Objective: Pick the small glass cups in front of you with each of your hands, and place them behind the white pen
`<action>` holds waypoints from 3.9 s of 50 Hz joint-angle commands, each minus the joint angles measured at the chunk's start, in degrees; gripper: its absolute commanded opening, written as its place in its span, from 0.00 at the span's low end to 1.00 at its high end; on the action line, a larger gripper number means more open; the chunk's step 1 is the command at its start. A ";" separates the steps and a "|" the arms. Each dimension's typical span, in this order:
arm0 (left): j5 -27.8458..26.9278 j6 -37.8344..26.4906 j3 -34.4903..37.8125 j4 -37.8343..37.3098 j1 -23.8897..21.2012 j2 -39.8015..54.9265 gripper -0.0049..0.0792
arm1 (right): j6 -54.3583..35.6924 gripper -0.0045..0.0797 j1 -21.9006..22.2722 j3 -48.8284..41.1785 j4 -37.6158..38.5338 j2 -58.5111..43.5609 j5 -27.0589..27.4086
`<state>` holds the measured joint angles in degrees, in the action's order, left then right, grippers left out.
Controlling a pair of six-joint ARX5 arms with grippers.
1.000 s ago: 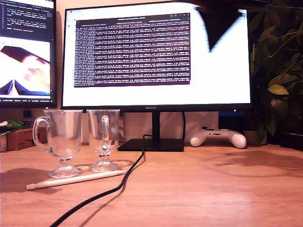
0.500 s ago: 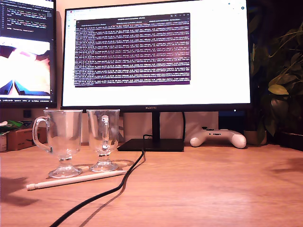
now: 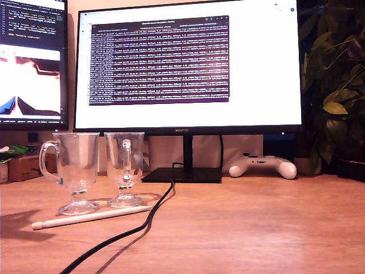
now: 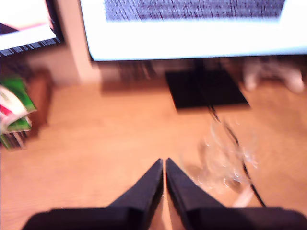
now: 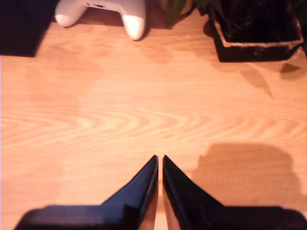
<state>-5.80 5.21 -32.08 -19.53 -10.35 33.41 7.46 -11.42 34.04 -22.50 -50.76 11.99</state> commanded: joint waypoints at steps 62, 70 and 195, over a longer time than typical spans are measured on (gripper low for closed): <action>4.37 2.60 23.65 9.97 9.27 -18.34 0.04 | 0.39 0.04 5.57 -24.46 21.90 12.92 -2.56; 4.37 2.23 26.49 7.78 9.27 -21.66 0.04 | 0.33 0.04 5.68 -27.15 21.55 16.72 -2.47; 5.18 2.27 32.61 5.81 9.49 -34.12 0.04 | -2.97 0.04 12.94 -31.41 6.32 50.66 -9.53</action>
<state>-0.43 7.29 -0.97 -12.71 -1.08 -0.23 4.47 1.76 3.64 -16.67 -0.43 2.46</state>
